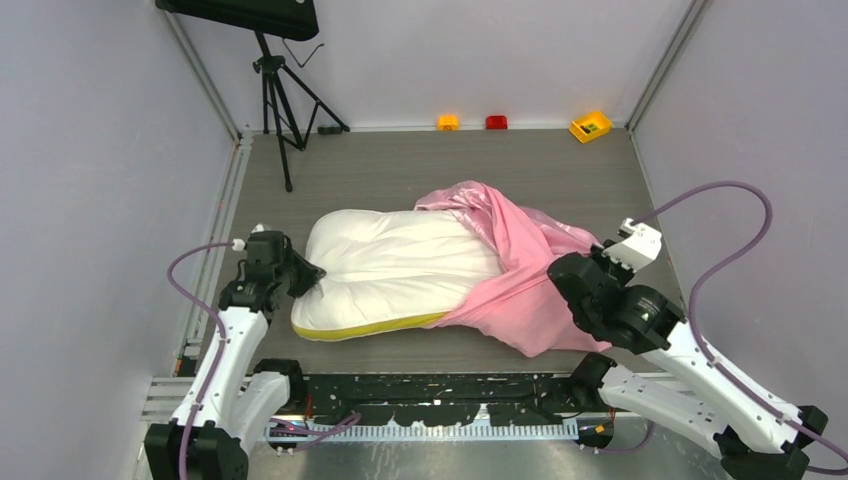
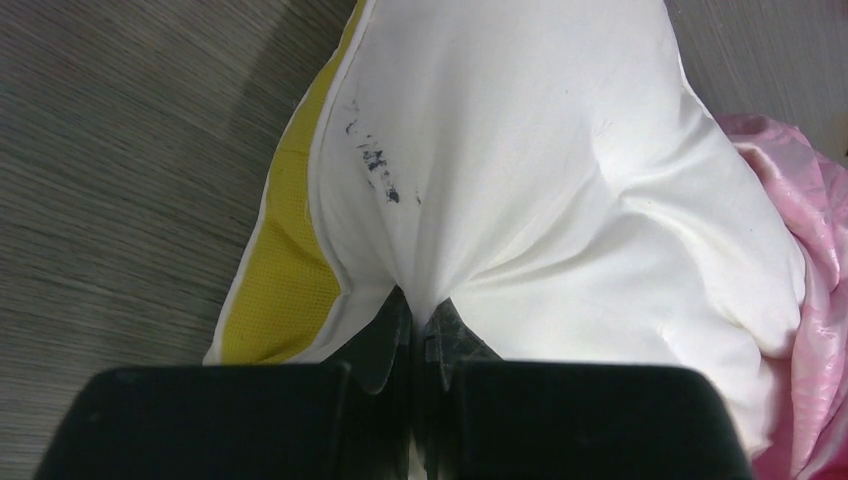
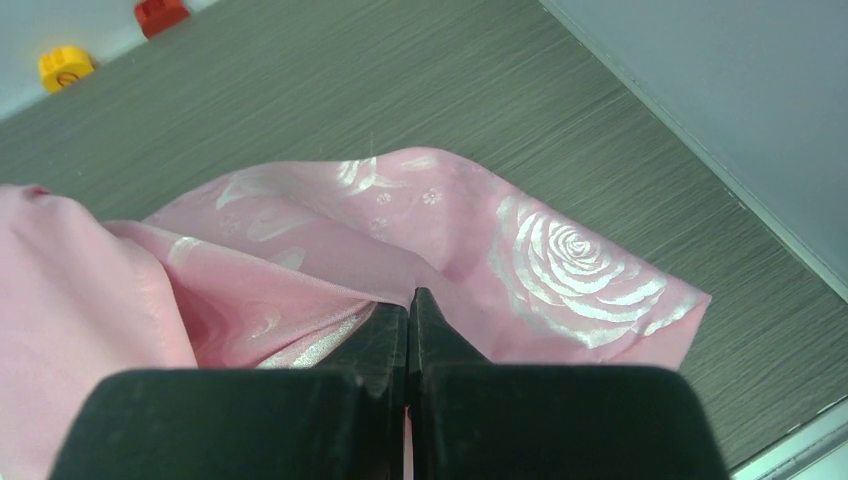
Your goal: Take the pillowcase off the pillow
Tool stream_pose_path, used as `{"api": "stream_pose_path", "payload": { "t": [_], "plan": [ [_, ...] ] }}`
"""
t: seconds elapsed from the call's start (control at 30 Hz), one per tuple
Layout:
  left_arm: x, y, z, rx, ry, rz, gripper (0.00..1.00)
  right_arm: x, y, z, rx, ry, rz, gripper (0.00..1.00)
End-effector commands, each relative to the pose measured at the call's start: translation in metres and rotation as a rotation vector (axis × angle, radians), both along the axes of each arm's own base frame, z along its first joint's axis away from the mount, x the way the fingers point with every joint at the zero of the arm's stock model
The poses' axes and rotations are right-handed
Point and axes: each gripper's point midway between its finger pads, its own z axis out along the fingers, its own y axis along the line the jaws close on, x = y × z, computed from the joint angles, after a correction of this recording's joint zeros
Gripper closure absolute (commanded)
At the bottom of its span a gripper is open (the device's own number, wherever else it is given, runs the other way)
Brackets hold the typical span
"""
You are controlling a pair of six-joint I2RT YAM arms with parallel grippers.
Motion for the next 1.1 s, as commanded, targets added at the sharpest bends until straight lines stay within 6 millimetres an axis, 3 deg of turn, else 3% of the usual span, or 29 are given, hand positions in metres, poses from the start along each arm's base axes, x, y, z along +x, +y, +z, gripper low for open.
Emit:
{"api": "stream_pose_path", "payload": {
  "t": [0.0, 0.27, 0.5, 0.73, 0.93, 1.07],
  "plan": [
    [0.015, 0.041, 0.031, 0.161, -0.096, 0.140, 1.00, -0.026, -0.068, 0.060, -0.064, -0.264, -0.261, 1.00],
    [0.005, 0.068, 0.049, 0.262, -0.102, 0.247, 1.00, -0.058, -0.105, 0.089, 0.018, -0.421, -0.349, 1.00],
    [0.002, 0.071, 0.049, 0.267, -0.088, 0.270, 1.00, -0.069, -0.118, 0.101, 0.018, -0.447, -0.376, 1.00],
    [-0.013, 0.098, 0.057, 0.352, -0.046, 0.410, 1.00, -0.081, -0.131, 0.120, -0.004, -0.470, -0.420, 1.00],
    [-0.017, 0.107, 0.061, 0.392, -0.038, 0.450, 1.00, -0.076, -0.126, 0.116, -0.008, -0.455, -0.398, 1.00],
    [-0.013, 0.107, 0.059, 0.386, -0.042, 0.455, 1.00, -0.057, -0.103, 0.106, -0.030, -0.373, -0.306, 1.00]
  ]
}}
